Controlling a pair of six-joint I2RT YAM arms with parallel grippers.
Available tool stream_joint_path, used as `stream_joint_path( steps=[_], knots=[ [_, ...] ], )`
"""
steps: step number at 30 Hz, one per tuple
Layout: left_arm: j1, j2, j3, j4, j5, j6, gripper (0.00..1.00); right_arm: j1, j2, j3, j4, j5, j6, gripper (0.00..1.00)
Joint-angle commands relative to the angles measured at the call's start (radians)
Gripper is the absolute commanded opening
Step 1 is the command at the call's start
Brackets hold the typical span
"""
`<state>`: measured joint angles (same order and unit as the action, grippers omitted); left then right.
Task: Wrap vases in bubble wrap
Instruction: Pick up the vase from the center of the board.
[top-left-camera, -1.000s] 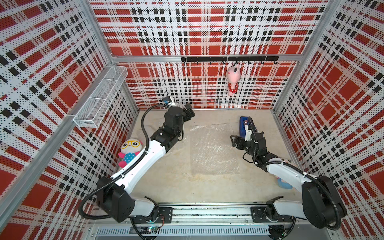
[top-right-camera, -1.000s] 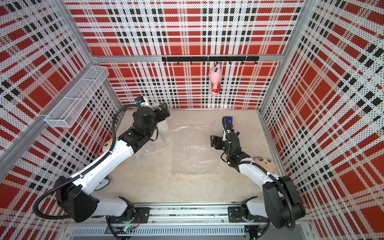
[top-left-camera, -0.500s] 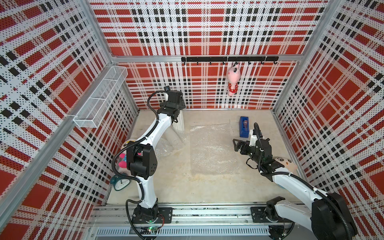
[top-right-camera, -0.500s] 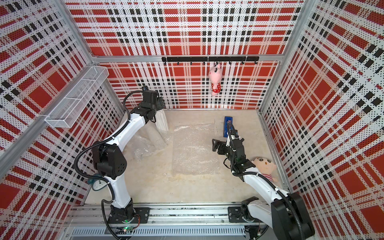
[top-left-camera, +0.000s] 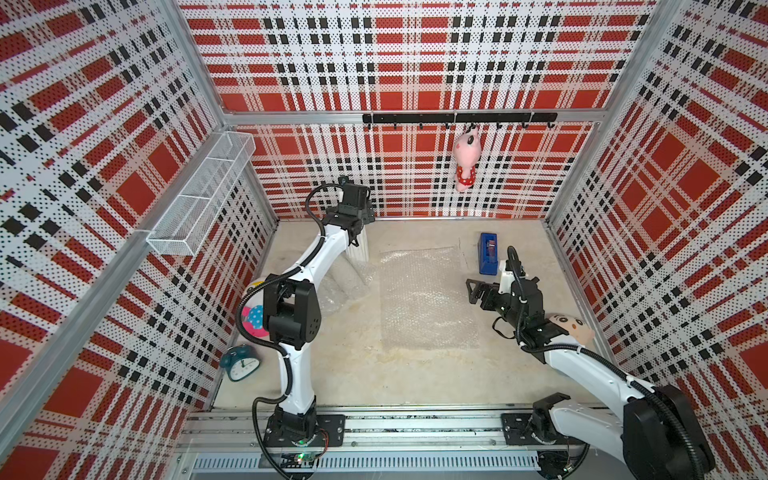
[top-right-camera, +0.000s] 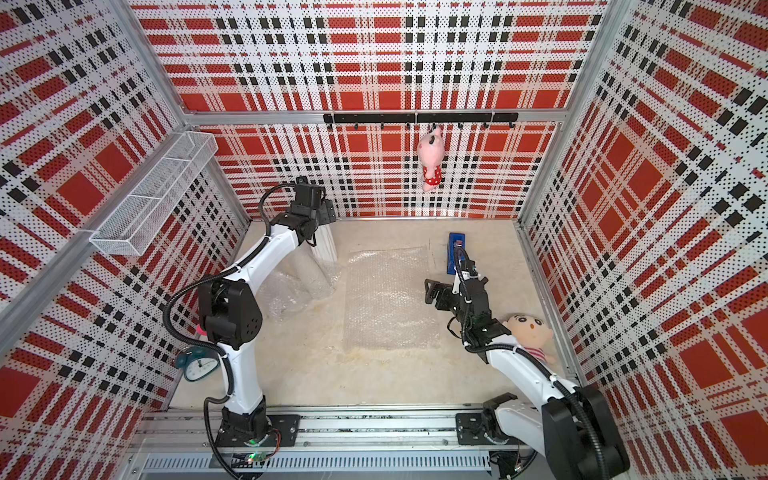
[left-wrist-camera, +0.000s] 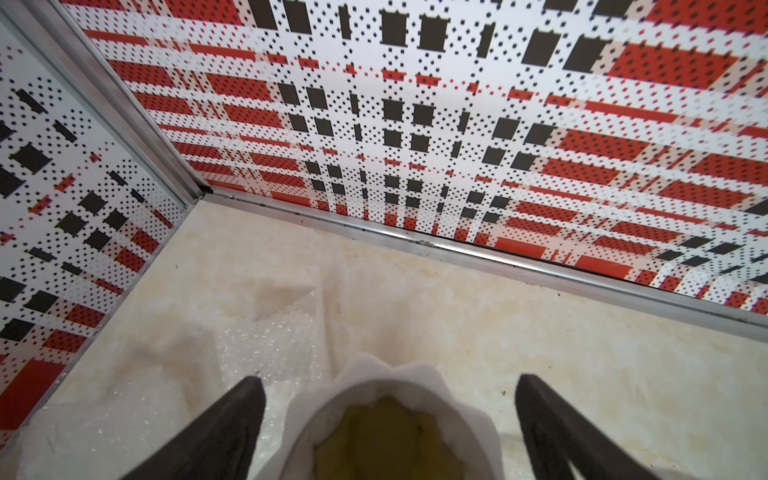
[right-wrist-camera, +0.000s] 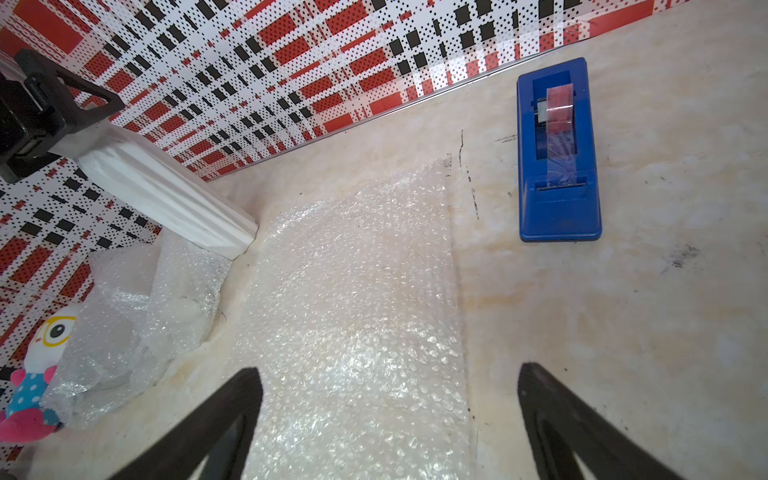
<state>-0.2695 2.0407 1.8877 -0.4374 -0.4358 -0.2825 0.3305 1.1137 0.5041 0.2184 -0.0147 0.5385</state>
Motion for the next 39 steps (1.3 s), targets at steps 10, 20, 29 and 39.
stream_joint_path(
  steps=[10, 20, 29, 39],
  knots=[
    [0.007, 0.018, 0.04, 0.003, 0.002, -0.021, 0.69, -0.005, -0.002, -0.03, -0.008, 0.013, 0.008, 1.0],
    [-0.015, 0.04, 0.082, -0.054, -0.059, -0.017, 0.75, -0.004, 0.02, -0.018, -0.002, 0.005, 0.006, 1.0],
    [-0.02, 0.046, 0.079, -0.06, -0.084, -0.016, 0.69, -0.007, -0.012, -0.02, -0.028, 0.015, 0.0, 1.0],
    [-0.013, 0.065, 0.087, -0.067, -0.077, -0.02, 0.66, -0.006, -0.025, -0.021, -0.043, 0.024, -0.008, 1.0]
  ],
)
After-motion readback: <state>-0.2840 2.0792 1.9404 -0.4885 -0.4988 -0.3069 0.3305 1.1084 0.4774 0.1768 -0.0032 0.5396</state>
